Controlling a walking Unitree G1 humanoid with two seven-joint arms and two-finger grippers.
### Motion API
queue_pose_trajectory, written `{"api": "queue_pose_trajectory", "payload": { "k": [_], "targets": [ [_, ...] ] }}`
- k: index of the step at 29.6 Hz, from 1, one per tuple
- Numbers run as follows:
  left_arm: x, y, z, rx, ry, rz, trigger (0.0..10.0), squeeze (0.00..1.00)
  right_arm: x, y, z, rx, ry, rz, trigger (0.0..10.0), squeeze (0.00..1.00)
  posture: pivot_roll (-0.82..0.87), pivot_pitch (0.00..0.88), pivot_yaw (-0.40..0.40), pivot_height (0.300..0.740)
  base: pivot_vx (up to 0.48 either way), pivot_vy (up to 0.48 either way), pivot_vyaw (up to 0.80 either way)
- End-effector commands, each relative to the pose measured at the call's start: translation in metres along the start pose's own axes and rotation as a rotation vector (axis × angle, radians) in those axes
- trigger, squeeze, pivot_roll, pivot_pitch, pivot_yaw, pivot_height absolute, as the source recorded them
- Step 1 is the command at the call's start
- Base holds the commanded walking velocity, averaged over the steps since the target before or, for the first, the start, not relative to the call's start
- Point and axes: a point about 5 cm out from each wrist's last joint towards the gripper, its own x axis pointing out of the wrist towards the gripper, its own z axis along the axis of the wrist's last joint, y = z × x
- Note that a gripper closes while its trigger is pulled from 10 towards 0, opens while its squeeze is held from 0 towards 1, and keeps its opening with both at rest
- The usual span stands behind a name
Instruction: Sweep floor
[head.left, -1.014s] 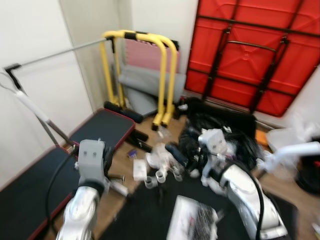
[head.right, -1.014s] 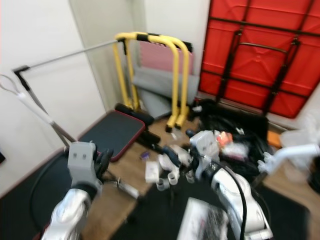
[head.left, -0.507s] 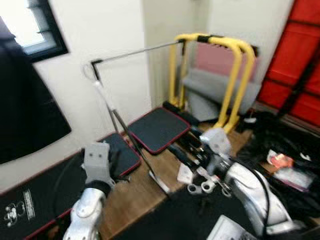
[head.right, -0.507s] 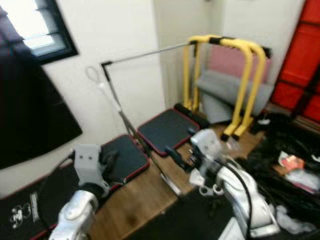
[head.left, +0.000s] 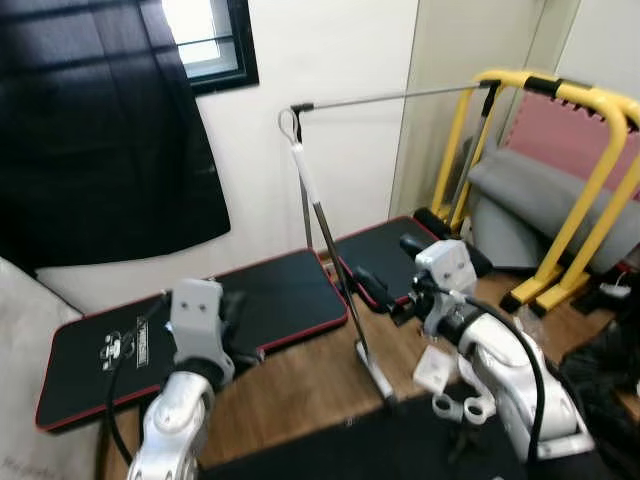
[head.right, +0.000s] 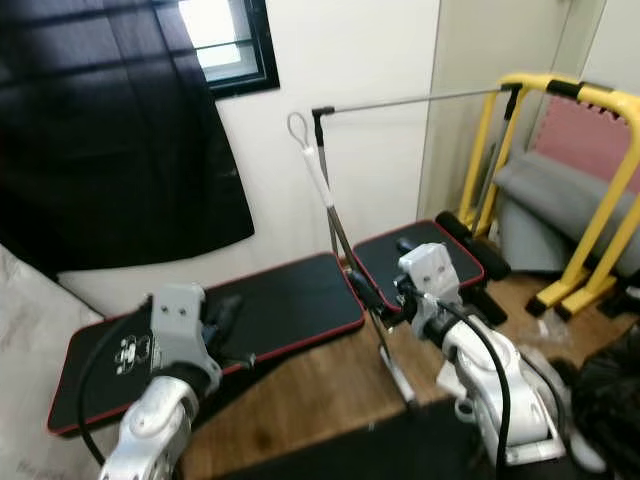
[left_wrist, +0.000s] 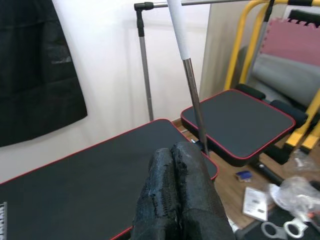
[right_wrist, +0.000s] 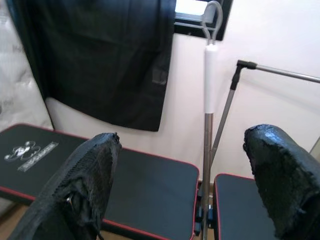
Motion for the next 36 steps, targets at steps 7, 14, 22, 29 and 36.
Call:
{"api": "queue_pose_trajectory", "payload": {
  "k": [7,14,22,29,36],
  "targets": [
    [-0.001,0.003,0.000,0.002,-0.002,-0.002,10.0,0.00,0.002,0.001,0.001,0.008,0.000,0.000,10.0,0.00,-0.10,0.000,-0.065,0.740,0.366,0.000,0.68],
    [-0.001,0.002,0.000,-0.001,-0.003,-0.008,10.0,0.00,0.003,0.000,0.003,0.014,-0.014,-0.010,10.0,0.00,-0.10,0.000,-0.066,0.740,0.366,0.000,0.00],
    [-0.001,0.001,0.000,0.000,-0.003,-0.013,10.0,0.00,0.003,0.001,0.003,0.012,-0.014,-0.009,10.0,0.00,-0.10,0.000,-0.067,0.740,0.364,0.000,0.00],
    [-0.001,0.000,0.000,0.002,-0.002,-0.023,10.0,0.00,0.005,-0.004,0.002,-0.006,-0.004,-0.034,10.0,0.00,-0.09,0.000,-0.067,0.740,0.359,0.000,0.00],
    [-0.002,-0.002,0.001,0.001,-0.005,-0.033,10.0,0.00,0.006,-0.015,0.000,-0.032,0.027,-0.064,10.0,0.00,-0.09,0.000,-0.072,0.740,0.344,0.000,0.00]
  ]
}}
